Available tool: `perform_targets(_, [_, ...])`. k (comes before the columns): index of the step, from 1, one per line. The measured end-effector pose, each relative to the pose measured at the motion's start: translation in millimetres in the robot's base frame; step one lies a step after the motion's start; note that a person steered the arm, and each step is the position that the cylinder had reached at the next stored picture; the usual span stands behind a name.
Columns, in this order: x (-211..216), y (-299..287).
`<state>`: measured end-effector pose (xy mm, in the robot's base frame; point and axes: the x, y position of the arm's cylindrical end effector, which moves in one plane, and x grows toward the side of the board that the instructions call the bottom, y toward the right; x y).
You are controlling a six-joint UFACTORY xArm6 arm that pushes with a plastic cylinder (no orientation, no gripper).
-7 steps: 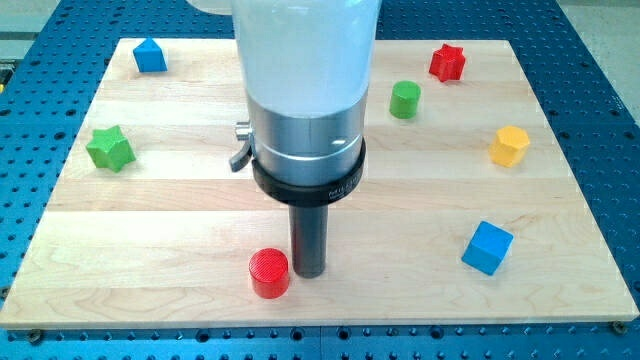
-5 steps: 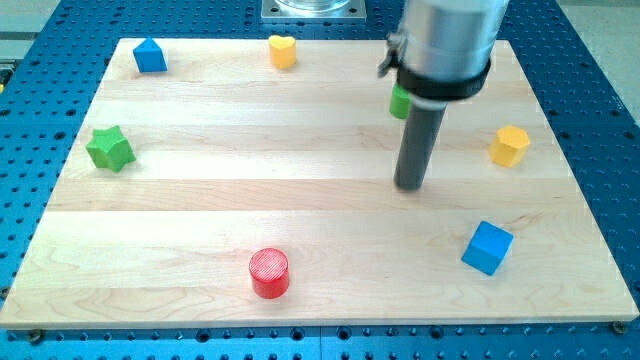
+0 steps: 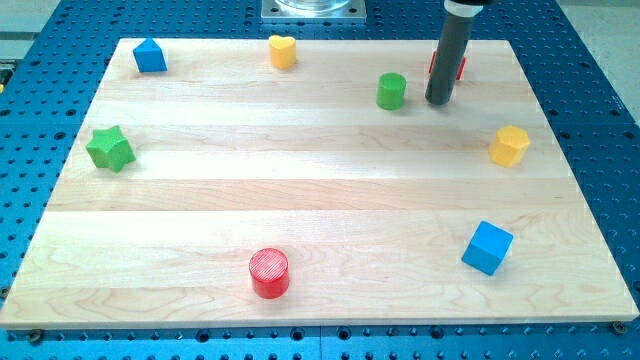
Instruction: Keep both circles in a horizontal line with cube
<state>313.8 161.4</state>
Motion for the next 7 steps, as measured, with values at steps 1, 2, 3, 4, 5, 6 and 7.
perform_targets(1, [-0.2,-65.2])
perform_targets(2, [-0.2,-112.9])
perform_targets(3, [10.7,-206.6])
perform_targets(4, [-3.1,-221.0])
perform_targets(5, [30.8,-306.9])
perform_targets(6, [88.9,-353.1])
perform_targets(7, [157.1,-366.8])
